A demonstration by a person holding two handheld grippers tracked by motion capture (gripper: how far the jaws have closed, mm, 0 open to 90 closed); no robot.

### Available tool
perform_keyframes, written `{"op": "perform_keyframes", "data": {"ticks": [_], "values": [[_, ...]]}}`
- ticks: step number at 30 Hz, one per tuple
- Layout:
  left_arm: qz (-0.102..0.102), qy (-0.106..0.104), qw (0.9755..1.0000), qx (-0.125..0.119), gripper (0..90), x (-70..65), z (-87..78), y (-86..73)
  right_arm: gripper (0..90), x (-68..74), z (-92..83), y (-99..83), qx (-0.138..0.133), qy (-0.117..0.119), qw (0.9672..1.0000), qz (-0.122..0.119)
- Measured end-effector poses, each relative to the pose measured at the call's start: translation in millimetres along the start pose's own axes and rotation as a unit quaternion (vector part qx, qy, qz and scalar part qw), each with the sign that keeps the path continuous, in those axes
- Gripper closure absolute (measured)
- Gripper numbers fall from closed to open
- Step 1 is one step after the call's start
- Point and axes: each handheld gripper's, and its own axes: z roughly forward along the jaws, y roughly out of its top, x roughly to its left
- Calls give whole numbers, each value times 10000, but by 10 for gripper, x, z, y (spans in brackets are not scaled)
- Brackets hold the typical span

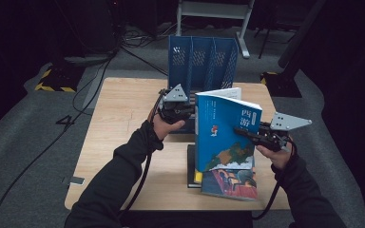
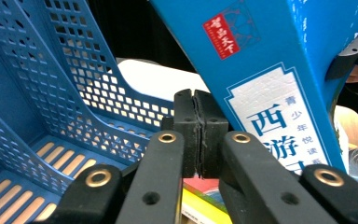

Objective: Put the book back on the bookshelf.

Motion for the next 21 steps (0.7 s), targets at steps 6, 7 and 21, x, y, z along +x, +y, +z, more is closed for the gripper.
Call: {"op": "perform_keyframes", "data": {"ticks": [6,7,21], "values": [[-44,44,9998,-172,808,-85,-82,-19,787,89,-55,-14,-110,21,9997,-202],[-63,93,9997,-197,768,-106,-102,-19,786,118,-71,-11,-134,18,9995,-273],[54,182,9997,-177,474,-328,-357,-127,787,371,-261,-69,-393,20,9969,-676]]}}
